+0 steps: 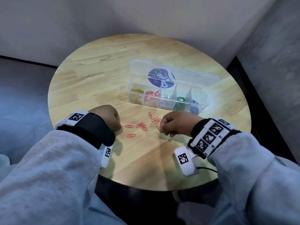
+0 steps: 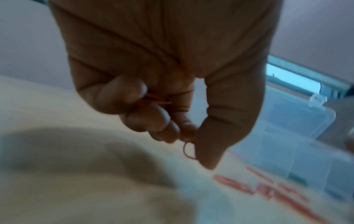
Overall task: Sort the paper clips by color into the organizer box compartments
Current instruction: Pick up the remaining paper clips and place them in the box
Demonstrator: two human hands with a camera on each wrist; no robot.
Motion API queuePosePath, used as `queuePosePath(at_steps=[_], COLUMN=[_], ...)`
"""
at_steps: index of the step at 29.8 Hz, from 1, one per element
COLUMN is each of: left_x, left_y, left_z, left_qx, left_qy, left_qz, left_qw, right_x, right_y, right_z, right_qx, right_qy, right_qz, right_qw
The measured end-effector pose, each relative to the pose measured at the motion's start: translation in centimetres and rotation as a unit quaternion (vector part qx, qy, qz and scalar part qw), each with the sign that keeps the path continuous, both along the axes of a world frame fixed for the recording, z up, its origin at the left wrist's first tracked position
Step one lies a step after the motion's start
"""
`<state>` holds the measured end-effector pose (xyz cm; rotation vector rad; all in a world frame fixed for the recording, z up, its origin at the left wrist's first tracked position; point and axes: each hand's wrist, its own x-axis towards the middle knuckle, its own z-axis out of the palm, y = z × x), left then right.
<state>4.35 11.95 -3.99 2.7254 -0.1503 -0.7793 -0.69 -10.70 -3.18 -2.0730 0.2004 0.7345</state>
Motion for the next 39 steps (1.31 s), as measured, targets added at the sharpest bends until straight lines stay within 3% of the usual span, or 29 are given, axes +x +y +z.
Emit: queuePosePath(at_steps=[3, 7, 10, 13, 19, 21, 24, 26, 28, 30, 32, 39], left_x=[0.4, 0.4, 0.1, 0.1, 0.3, 0.2, 0.1, 0.3, 0.4, 0.0, -0.5, -0.9], left_y=[-0.2, -0.6, -0.7, -0.6, -0.6, -0.9, -1.6, -1.8, -1.7, -1.8, -2.1, -2.7], left_z=[0.7, 1.6, 2.1, 2.4, 2.5, 2.6, 2.4, 2.0, 1.6, 1.2, 0.9, -1.0], left_qx=[-0.14, -0.351, -0.436, -0.496, -0.513, -0.494, -0.395, -0.293, -0.18, -0.09, -0.04, 0.055], left_qy=[0.064, 0.12, 0.144, 0.171, 0.21, 0.203, 0.151, 0.114, 0.075, 0.03, 0.006, 0.005], left_qz=[0.025, 0.108, 0.156, 0.196, 0.238, 0.241, 0.222, 0.157, 0.063, 0.01, -0.019, -0.092], left_qw=[0.988, 0.922, 0.875, 0.829, 0.797, 0.81, 0.879, 0.936, 0.979, 0.995, 0.999, 0.994], right_x=[-0.4, -0.6, -0.5, -0.3, 0.0, 0.1, 0.4, 0.8, 1.2, 1.5, 1.7, 3.0], right_y=[-0.7, -1.3, -1.5, -1.6, -1.3, -1.1, -0.7, -0.6, -0.5, -0.1, 0.4, 1.5], right_z=[0.0, -0.2, -0.5, -0.7, -1.2, -1.3, -1.3, -1.3, -1.0, -0.6, -0.4, -0.4], right_qx=[0.184, 0.326, 0.355, 0.344, 0.325, 0.319, 0.269, 0.167, 0.004, -0.111, -0.153, -0.35], right_qy=[0.027, 0.027, 0.021, 0.04, 0.054, 0.048, 0.036, 0.014, -0.042, -0.108, -0.149, -0.156], right_qz=[-0.114, -0.214, -0.273, -0.309, -0.33, -0.326, -0.29, -0.22, -0.12, -0.057, -0.018, 0.222], right_qw=[0.976, 0.921, 0.894, 0.886, 0.884, 0.889, 0.918, 0.961, 0.992, 0.986, 0.977, 0.896])
